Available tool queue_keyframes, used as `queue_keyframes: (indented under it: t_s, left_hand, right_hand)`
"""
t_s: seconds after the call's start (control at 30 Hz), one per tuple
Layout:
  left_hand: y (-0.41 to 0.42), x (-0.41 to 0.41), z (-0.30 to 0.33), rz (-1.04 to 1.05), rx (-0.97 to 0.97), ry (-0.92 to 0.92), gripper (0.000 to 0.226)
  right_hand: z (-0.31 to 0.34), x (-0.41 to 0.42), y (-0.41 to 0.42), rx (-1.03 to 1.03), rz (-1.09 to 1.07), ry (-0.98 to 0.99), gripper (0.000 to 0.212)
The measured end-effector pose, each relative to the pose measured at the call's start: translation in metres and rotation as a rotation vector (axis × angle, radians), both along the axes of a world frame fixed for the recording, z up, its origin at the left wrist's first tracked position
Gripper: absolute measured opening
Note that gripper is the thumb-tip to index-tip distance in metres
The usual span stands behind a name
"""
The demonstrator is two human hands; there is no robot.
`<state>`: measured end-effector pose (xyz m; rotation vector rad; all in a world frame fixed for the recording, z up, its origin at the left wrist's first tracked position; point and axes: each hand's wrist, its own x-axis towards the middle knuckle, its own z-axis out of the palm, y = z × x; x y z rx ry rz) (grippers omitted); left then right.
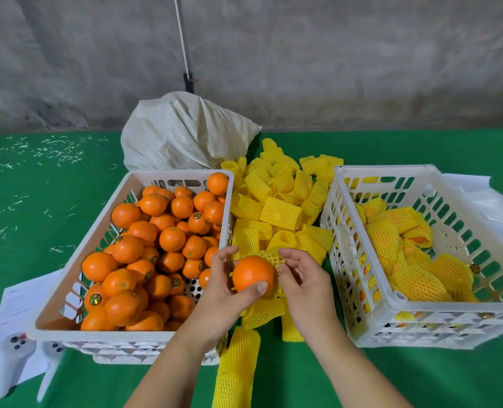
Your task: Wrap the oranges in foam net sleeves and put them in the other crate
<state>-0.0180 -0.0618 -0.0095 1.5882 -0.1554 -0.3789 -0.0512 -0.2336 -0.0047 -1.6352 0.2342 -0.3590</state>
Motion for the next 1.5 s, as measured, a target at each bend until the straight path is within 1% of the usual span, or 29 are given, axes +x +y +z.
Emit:
queue_keyframes:
  t_s: [0.03, 0.13, 0.17, 0.27, 0.33, 0.37, 0.43, 0.57, 0.63, 0.7, 0.77, 0.8, 0.87, 0.93, 1.0, 1.07, 1.1, 1.2, 1.27, 1.33, 1.37, 1.43, 1.5]
  left_hand:
    - [0.0, 0.0, 0.0, 0.004, -0.001, -0.009, 0.092]
    - [0.0, -0.002, 0.0, 0.049, -0.01, -0.034, 0.074]
    - [0.0, -0.003, 0.0, 0.06, -0.016, -0.032, 0.073]
    - [-0.002, -0.004, 0.001, 0.072, -0.045, -0.002, 0.08]
    - [-0.001, -0.003, 0.0, 0.022, -0.074, 0.028, 0.086]
    - [0.001, -0.003, 0.0, -0.008, -0.099, 0.056, 0.084]
    - [0.005, -0.004, -0.001, -0.06, -0.16, 0.095, 0.079]
    - [0.001, -0.009, -0.002, -0.096, -0.113, -0.041, 0.081]
    - [-0.004, -0.012, -0.004, -0.053, -0.1, -0.09, 0.082]
    - [-0.007, -0.012, -0.006, 0.021, -0.098, -0.129, 0.077]
    - [-0.008, -0.01, -0.008, 0.115, -0.126, -0.17, 0.066]
    - [-0.008, -0.009, -0.009, 0.159, -0.163, -0.159, 0.06]
    - [-0.005, -0.007, -0.008, 0.217, -0.25, -0.069, 0.054]
    - [0.0, -0.007, -0.008, 0.19, -0.289, -0.004, 0.06]
    - [0.005, -0.008, -0.007, 0.077, -0.299, 0.027, 0.072]
    - [0.006, -0.009, -0.005, -0.008, -0.25, 0.004, 0.077]
    - [0.006, -0.01, -0.005, -0.015, -0.197, -0.033, 0.077]
    - [0.003, -0.009, -0.008, 0.042, -0.064, -0.096, 0.076]
    - [0.0, -0.009, -0.009, 0.086, -0.068, -0.118, 0.066]
    - [-0.003, -0.009, -0.009, 0.128, -0.098, -0.143, 0.056]
    - [-0.005, -0.009, -0.008, 0.151, -0.116, -0.141, 0.055]
    - [-0.009, -0.01, -0.008, 0.183, -0.139, -0.107, 0.06]
    - [-0.01, -0.011, -0.008, 0.156, -0.142, -0.092, 0.065]
  right_hand:
    - [0.003, -0.003, 0.0, -0.026, 0.024, -0.016, 0.033]
    - [0.013, -0.015, 0.001, -0.108, 0.093, -0.087, 0.02]
    - [0.015, -0.019, 0.002, -0.131, 0.111, -0.102, 0.02]
    - [0.013, -0.02, 0.007, -0.169, 0.151, -0.088, 0.03]
    - [0.01, -0.019, 0.009, -0.207, 0.169, -0.062, 0.04]
    - [0.008, -0.019, 0.009, -0.223, 0.175, -0.059, 0.041]
    - [0.006, -0.018, 0.007, -0.245, 0.177, -0.079, 0.037]
    - [0.01, -0.014, -0.005, -0.314, 0.052, -0.107, 0.026]
    - [0.015, -0.012, -0.01, -0.389, 0.024, -0.137, 0.02]
    - [0.02, -0.014, -0.007, -0.501, 0.099, -0.216, 0.016]
    - [0.021, -0.018, 0.0, -0.565, 0.227, -0.256, 0.023]
    - [0.019, -0.018, 0.003, -0.585, 0.267, -0.257, 0.026]
    - [0.013, -0.016, 0.005, -0.617, 0.252, -0.226, 0.033]
    - [0.009, -0.012, 0.003, -0.557, 0.23, -0.169, 0.038]
    - [0.008, -0.009, 0.0, -0.455, 0.25, -0.176, 0.036]
    - [0.01, -0.007, -0.003, -0.416, 0.241, -0.204, 0.034]
    - [0.011, -0.006, -0.005, -0.418, 0.222, -0.218, 0.032]
    - [0.014, -0.006, -0.014, -0.486, 0.109, -0.263, 0.024]
    - [0.017, -0.01, -0.013, -0.575, 0.066, -0.322, 0.022]
    - [0.017, -0.017, -0.005, -0.65, 0.093, -0.406, 0.023]
    - [0.016, -0.02, -0.001, -0.663, 0.11, -0.413, 0.025]
    - [0.011, -0.021, 0.005, -0.625, 0.111, -0.338, 0.029]
    - [0.008, -0.02, 0.006, -0.524, 0.075, -0.229, 0.04]
